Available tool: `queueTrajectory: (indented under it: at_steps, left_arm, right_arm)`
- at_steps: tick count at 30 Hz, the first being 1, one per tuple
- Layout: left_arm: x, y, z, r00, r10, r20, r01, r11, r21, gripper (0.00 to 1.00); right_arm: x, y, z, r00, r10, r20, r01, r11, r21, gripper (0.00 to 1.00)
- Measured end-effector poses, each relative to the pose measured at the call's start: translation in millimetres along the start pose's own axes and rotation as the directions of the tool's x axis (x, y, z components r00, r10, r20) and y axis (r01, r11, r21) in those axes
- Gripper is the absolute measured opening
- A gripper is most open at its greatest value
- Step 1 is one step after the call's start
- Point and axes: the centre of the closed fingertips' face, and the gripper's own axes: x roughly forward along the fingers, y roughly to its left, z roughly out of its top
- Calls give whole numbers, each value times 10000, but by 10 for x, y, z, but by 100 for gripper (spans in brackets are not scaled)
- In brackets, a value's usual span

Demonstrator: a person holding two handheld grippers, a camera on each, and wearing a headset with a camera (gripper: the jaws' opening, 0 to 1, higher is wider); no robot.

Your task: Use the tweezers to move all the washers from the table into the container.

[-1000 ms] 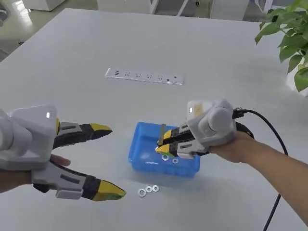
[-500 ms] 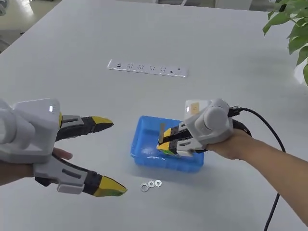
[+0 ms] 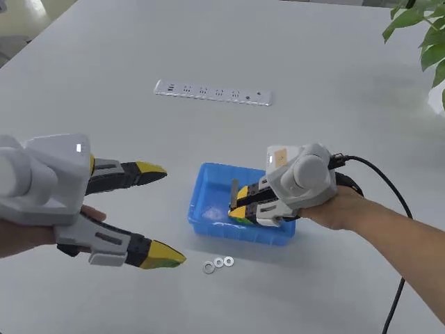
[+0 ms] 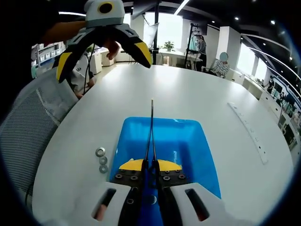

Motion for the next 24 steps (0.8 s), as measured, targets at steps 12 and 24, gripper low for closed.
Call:
queueTrajectory:
  at_steps: [12,24]
  left_arm:
    - [305,143,163,9992,-362,-147,373,9965,752,49]
    - [599,179,254,9940,-984,-485,1045,9839,1447,34]
  right_arm:
    - [9,3,0,10000,51,-19,-51,9999,-114,9]
    - [12,11,2,9998,92,-150,-96,9996,-269,10]
